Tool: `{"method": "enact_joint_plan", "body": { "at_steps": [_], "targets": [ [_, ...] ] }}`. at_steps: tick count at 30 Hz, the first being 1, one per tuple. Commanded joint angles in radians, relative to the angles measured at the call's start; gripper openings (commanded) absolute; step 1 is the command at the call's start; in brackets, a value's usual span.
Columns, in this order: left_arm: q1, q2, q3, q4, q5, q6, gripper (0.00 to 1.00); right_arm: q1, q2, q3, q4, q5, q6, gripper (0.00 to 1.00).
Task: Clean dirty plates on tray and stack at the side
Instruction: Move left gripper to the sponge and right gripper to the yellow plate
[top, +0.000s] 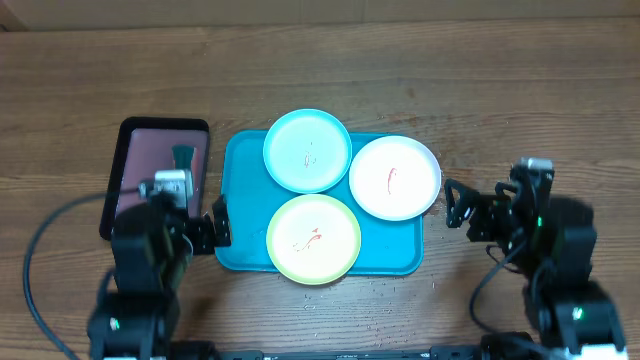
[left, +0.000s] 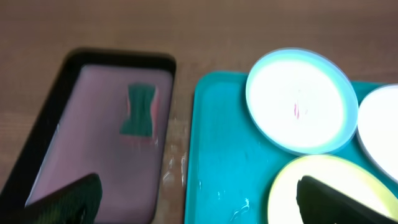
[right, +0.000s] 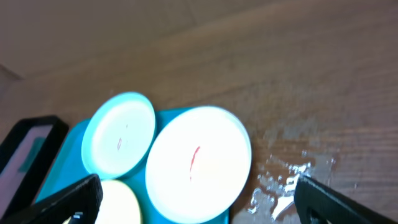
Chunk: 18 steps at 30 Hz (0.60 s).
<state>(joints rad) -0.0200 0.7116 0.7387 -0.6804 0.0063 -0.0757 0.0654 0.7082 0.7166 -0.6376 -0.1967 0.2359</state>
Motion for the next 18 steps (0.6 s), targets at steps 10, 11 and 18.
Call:
{"method": "enact_joint_plan", "body": {
  "at_steps": [10, 11, 18],
  "targets": [
    [-0.006, 0.243, 0.259, -0.281, 0.125, -0.038, 1.0, 0.002, 0.254, 0.212, -0.122, -0.249, 0.003, 1.0],
    [-0.006, 0.243, 0.259, -0.281, 0.121, -0.038, 1.0, 0.006, 0.259, 0.212, -0.12, -0.254, 0.003, 1.0],
    [0.108, 0.283, 0.312, -0.225, 0.086, -0.054, 1.0, 0.145, 0.309, 0.222, -0.121, -0.227, 0.011, 1.0]
  ]
}}
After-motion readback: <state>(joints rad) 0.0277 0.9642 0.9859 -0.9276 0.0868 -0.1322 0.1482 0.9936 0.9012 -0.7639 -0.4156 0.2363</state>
